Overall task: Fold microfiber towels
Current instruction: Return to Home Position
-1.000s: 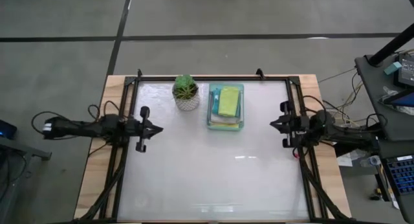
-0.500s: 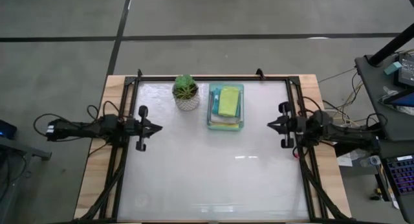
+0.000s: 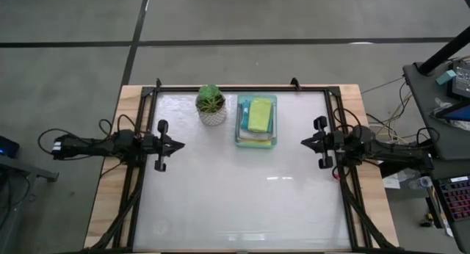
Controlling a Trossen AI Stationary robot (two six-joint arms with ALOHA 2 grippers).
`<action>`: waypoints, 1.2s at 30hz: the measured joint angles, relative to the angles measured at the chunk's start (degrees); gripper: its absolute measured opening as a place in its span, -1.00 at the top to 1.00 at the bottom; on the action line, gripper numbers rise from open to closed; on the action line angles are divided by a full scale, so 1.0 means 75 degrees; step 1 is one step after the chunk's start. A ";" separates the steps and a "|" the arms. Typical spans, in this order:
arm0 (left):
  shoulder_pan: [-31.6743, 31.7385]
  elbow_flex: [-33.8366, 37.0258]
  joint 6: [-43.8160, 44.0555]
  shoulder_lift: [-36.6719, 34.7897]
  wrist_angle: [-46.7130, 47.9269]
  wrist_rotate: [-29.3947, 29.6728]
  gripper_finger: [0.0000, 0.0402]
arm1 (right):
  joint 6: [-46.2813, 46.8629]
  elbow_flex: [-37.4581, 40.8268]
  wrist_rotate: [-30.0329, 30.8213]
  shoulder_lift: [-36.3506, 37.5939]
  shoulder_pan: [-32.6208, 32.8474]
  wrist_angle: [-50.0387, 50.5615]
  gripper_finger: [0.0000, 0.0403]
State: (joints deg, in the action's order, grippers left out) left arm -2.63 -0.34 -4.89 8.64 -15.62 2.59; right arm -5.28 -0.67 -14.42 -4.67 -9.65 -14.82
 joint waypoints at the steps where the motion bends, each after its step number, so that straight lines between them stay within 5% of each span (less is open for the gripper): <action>1: 0.0000 0.0000 0.0000 -0.0002 -0.0005 0.0000 1.00 | 0.0118 0.0000 -0.0002 0.0000 0.0000 -0.0002 0.96; 36: 0.0000 0.0012 0.0000 0.0038 -0.0008 0.0003 1.00 | 0.0649 0.0003 -0.0002 0.0000 -0.0002 -0.0002 0.96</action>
State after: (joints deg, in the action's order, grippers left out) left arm -2.63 -0.25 -4.89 8.93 -15.68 2.61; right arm -0.40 -0.64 -14.44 -4.67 -9.67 -14.83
